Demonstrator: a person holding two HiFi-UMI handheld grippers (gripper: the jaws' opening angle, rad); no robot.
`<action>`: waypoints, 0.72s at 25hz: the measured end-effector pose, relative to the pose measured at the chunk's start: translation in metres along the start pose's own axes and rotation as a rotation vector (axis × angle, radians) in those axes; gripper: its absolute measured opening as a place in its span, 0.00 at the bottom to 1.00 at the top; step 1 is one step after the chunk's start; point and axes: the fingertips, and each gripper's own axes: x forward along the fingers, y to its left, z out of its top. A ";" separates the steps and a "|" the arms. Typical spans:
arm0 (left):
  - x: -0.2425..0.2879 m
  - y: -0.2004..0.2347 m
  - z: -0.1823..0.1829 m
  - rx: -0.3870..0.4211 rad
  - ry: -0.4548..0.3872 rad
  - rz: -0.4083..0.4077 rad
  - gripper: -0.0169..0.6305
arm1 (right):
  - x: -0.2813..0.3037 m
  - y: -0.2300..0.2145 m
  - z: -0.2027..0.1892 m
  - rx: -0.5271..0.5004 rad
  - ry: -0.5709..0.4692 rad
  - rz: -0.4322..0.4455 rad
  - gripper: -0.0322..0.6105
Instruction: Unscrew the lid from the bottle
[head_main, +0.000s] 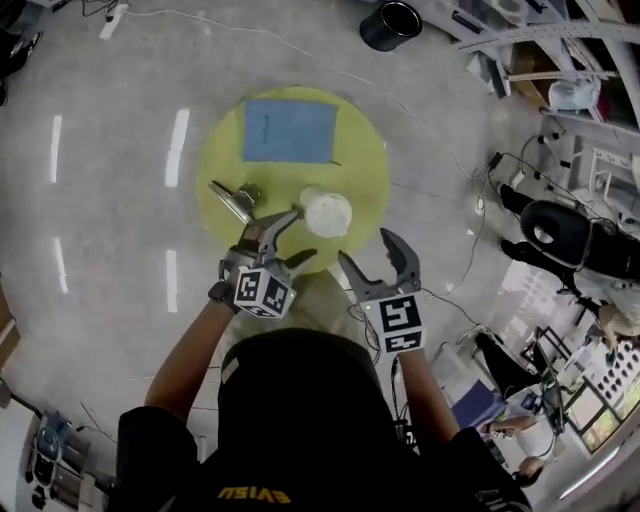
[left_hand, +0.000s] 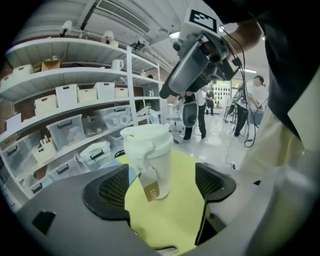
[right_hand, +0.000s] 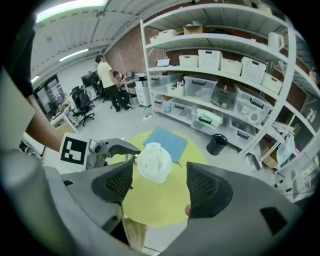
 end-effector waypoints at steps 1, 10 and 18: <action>0.006 -0.002 -0.005 0.020 0.003 0.003 0.67 | 0.008 0.006 0.000 -0.006 0.023 0.031 0.57; 0.043 0.017 -0.006 0.115 -0.069 0.023 0.72 | 0.067 0.028 0.007 -0.176 0.239 0.054 0.53; 0.057 0.031 -0.004 0.195 -0.142 0.141 0.71 | 0.078 0.025 0.007 -0.160 0.267 0.015 0.52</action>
